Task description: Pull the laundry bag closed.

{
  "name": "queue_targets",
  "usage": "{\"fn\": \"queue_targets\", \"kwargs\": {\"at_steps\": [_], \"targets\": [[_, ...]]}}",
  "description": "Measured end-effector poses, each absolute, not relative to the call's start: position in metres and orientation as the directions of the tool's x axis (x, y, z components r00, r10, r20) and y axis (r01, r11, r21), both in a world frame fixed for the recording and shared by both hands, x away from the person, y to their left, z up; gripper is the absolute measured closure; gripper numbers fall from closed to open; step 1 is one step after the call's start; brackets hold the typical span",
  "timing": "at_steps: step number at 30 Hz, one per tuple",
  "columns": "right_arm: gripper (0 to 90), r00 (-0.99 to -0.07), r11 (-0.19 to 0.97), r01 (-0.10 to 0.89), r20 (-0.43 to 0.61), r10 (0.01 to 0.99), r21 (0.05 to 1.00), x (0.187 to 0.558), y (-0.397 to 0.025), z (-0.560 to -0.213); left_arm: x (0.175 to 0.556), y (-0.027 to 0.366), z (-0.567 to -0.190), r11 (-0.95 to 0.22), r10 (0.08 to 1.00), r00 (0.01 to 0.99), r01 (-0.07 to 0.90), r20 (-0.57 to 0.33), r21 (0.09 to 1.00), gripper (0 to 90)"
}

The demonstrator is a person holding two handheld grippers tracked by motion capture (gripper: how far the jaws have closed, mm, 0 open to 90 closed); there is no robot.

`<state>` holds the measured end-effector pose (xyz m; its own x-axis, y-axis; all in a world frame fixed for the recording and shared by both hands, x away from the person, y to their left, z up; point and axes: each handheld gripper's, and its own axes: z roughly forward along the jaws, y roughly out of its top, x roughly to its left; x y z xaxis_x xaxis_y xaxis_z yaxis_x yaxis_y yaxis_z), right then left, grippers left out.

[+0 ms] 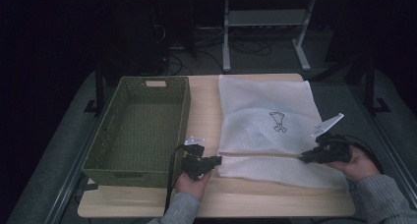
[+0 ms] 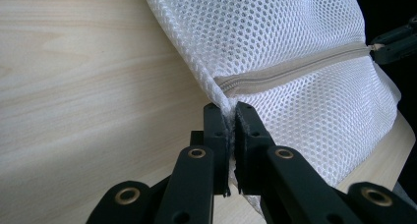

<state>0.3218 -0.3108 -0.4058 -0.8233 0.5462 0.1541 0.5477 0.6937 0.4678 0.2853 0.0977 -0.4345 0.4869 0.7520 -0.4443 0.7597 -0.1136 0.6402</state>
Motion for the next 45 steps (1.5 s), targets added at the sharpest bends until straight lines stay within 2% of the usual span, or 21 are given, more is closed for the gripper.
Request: {"fn": "queue_targets", "kwargs": {"at_steps": [20, 45], "targets": [[81.0, -0.799, 0.677, 0.582, 0.163, 0.578, 0.451, 0.319, -0.328, -0.420, 0.283, 0.106, -0.438, -0.109, 0.760, 0.473, 0.769, -0.446, 0.630, 85.6], [81.0, -0.789, 0.664, 0.593, 0.167, 0.591, 0.456, 0.316, -0.338, -0.421, 0.281, 0.110, -0.441, -0.101, 0.758, 0.470, 0.771, -0.453, 0.629, 85.6]]}}
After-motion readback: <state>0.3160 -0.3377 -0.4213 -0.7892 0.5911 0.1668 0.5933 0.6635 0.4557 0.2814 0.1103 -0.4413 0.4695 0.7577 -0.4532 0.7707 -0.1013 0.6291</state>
